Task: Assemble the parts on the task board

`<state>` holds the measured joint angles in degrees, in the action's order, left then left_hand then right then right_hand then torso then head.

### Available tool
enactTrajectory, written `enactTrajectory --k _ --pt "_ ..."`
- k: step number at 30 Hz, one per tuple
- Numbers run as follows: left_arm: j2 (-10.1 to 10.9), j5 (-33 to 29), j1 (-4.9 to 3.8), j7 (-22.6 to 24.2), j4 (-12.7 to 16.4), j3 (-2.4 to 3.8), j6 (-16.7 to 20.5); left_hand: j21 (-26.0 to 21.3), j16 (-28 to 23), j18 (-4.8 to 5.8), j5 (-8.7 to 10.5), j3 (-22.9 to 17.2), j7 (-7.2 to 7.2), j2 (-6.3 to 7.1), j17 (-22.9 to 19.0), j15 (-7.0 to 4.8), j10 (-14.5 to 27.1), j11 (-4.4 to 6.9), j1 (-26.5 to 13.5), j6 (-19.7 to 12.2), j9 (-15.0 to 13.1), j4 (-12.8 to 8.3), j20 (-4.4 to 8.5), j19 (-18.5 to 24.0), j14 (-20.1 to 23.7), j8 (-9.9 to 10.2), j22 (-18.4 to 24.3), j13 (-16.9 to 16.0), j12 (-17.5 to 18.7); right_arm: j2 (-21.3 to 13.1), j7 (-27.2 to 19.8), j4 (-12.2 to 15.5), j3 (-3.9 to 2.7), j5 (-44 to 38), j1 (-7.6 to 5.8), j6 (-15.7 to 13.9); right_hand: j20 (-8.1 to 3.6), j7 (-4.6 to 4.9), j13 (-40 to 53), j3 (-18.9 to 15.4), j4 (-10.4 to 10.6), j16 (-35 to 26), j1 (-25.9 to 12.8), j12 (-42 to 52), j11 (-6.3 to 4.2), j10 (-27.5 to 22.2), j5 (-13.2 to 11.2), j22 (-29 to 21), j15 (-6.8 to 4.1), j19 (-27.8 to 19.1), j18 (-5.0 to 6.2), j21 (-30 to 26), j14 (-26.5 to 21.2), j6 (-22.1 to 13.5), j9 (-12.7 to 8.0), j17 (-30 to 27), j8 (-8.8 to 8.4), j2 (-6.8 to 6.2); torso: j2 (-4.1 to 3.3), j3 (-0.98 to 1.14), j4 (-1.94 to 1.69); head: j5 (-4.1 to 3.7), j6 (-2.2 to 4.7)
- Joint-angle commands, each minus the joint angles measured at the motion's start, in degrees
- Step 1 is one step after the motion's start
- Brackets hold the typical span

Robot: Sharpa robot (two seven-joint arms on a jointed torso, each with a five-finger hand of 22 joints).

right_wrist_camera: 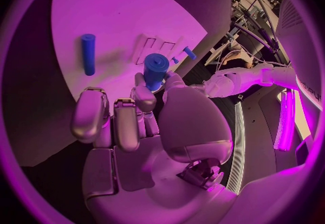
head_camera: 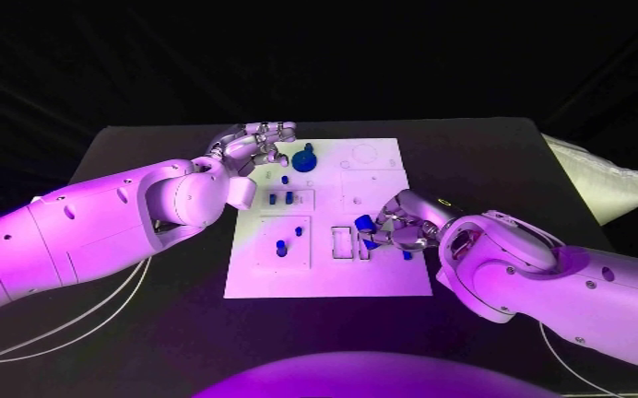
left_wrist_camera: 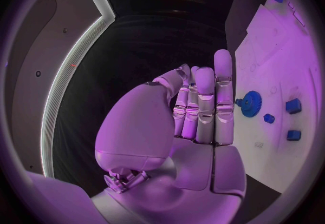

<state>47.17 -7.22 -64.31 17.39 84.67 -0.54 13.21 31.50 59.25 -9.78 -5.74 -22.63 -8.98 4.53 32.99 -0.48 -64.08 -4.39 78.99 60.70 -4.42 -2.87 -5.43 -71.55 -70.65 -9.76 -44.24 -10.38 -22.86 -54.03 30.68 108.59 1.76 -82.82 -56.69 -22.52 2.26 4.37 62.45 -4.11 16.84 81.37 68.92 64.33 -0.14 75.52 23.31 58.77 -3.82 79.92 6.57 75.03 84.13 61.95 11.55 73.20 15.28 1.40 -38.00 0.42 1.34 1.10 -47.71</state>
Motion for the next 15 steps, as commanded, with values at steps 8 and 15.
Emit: enactTrajectory --k 8,15 --pt "-0.2 0.2 0.0 0.1 0.2 0.03 -1.3 -0.4 -0.2 -0.6 0.02 0.4 0.04 -0.5 -0.2 0.21 0.4 0.12 0.1 -0.5 0.1 0.1 0.02 0.1 0.5 -0.3 0.1 -0.1 -0.2 3.9 0.5 -2.1 -0.02 2.1 0.0 6.5 -0.43 -0.39 0.8 -1.6 -0.1 0.2 -2.0 0.0 -0.26 0.7 -0.7 0.1 -0.57 -0.1 -0.99 0.3 3.2 0.5 2.1 -0.2 0.47 1.53 -0.08 -0.07 -0.1 0.29 -0.26" --pt "-0.3 0.2 0.0 0.1 0.2 0.03 -1.3 -0.4 -0.2 -0.6 0.02 0.4 0.04 -0.5 -0.2 0.21 0.4 0.12 0.1 -0.5 0.1 0.1 0.02 0.1 0.5 -0.3 0.1 -0.1 -0.2 5.1 1.2 -2.8 -0.02 1.3 0.01 6.5 -0.47 -0.49 0.9 -2.2 -0.1 0.2 -2.6 -0.1 -0.34 0.8 -1.2 0.0 -0.63 -0.1 -0.97 0.2 3.1 0.6 2.5 -0.3 0.59 1.69 -0.02 -0.04 -0.03 0.42 -0.31"
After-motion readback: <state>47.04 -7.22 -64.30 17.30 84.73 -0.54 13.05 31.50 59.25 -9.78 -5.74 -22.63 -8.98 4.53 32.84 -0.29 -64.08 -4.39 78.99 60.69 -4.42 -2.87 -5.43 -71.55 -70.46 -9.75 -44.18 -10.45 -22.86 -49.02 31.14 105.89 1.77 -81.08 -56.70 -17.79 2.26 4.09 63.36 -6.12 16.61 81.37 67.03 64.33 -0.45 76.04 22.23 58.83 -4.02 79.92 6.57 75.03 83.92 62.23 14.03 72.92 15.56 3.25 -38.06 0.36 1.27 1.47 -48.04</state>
